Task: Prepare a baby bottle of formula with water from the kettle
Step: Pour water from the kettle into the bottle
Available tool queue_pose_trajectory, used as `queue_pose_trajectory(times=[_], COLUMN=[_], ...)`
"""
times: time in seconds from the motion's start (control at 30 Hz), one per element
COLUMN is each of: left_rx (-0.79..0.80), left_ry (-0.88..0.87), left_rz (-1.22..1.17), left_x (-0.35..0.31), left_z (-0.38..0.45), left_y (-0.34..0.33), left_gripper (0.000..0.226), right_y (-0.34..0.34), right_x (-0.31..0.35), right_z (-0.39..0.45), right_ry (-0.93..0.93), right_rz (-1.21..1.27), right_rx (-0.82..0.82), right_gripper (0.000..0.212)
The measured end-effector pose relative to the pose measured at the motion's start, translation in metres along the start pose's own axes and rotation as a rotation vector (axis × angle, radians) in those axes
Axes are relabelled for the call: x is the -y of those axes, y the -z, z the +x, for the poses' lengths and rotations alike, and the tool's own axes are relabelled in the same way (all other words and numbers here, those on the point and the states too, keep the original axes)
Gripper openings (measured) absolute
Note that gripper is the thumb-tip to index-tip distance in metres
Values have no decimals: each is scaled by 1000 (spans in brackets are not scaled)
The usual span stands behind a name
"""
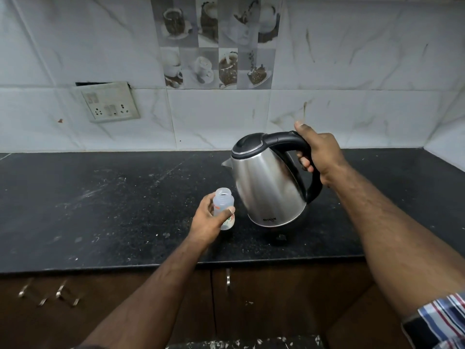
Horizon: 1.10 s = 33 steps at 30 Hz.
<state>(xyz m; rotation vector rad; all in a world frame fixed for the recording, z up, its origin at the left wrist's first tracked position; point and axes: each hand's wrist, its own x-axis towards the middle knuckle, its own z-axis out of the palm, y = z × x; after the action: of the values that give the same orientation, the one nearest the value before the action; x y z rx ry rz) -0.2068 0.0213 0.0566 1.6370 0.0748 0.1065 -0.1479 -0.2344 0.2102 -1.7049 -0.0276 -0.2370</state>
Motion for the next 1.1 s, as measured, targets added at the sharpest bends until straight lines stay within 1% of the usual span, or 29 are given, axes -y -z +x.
queue_pose_trajectory(times=[0.1,0.23,0.37,0.43,0.67,0.83,1.1], left_rx=[17,28,29,27,42,54,92], left_ry=[-3,-1,17,26,38,34,45], left_rz=[3,-4,-4,-1,3,12,9], left_x=[2,7,12,16,27,30,29], left_z=[-2,4,13,18,28,33,34], left_y=[1,5,9,11,12,11,9], left_gripper=[55,53,52,52,56,52,52], right_y=[2,-3,-11,-14,-25,-30,-38], right_x=[2,8,14,14,14,15,24], right_z=[-1,1,4,6,18,22,22], right_ry=[22,37,52,55,55,73,129], right_rz=[-49,-183,-274,-311,-433,-499,-597], right_rx=[25,47,106,128,136,131,144], right_gripper=[57,60,57,60,68,73,70])
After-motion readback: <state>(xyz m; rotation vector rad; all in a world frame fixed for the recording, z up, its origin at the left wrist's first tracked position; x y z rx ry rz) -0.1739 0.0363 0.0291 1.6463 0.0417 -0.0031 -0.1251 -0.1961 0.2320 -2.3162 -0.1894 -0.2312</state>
